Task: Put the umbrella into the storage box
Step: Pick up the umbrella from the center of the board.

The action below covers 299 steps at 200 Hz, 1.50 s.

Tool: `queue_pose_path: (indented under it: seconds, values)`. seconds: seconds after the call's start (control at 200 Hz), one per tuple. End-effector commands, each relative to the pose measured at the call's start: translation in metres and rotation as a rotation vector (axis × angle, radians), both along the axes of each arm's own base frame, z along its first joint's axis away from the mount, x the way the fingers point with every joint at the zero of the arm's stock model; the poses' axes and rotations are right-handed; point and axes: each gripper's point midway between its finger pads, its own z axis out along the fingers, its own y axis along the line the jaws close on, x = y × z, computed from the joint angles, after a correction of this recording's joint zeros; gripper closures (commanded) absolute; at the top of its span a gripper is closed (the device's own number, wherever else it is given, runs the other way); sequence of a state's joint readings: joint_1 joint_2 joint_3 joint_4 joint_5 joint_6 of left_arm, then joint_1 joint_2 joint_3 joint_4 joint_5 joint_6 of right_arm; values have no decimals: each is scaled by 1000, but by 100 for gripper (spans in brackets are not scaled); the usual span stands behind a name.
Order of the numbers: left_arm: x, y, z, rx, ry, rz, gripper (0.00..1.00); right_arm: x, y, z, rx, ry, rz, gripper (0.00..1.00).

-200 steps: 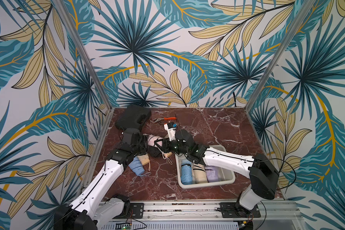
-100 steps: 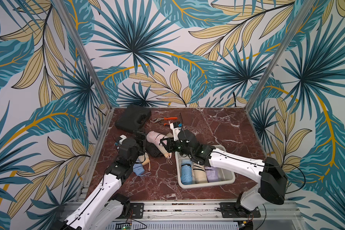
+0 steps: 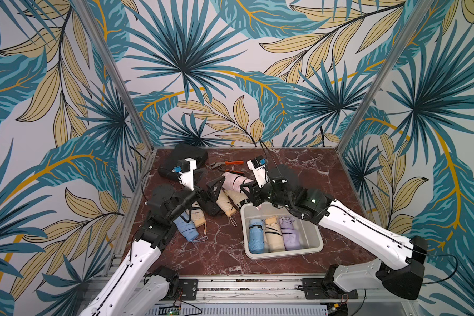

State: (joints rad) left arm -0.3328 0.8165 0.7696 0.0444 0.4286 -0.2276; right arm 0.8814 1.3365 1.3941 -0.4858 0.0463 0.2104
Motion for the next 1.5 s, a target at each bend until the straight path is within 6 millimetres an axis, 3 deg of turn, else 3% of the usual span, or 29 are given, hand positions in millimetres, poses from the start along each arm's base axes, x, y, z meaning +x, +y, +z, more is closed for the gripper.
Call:
queue_pose_path:
  seconds: [0.0, 0.075, 0.18, 0.496, 0.616, 1.012, 1.372, 1.492]
  values:
    - [-39, -24, -25, 277, -140, -272, 0, -39, -22, 0, -175, -25, 190, 100]
    - [-67, -37, -31, 334, -205, -461, 0, -59, -31, -2, -227, -22, 285, 100]
    - [-94, -47, -39, 320, -126, -657, 0, -85, -34, -2, -270, -6, 434, 100]
    - [-115, -67, -51, 219, 72, -885, 0, -126, -15, 11, -245, 46, 760, 100]
    - [-120, -75, -58, 221, 84, -915, 1, -126, -10, 16, -237, 27, 786, 100]
    - [-126, -77, -81, 238, 175, -965, 28, -112, -6, 23, -247, 3, 750, 100]
    - [-124, -78, -79, 240, 161, -971, 49, -86, 0, 18, -281, -13, 643, 100]
    - [-122, -80, -76, 233, 157, -969, 64, -77, -2, 25, -273, -45, 584, 100]
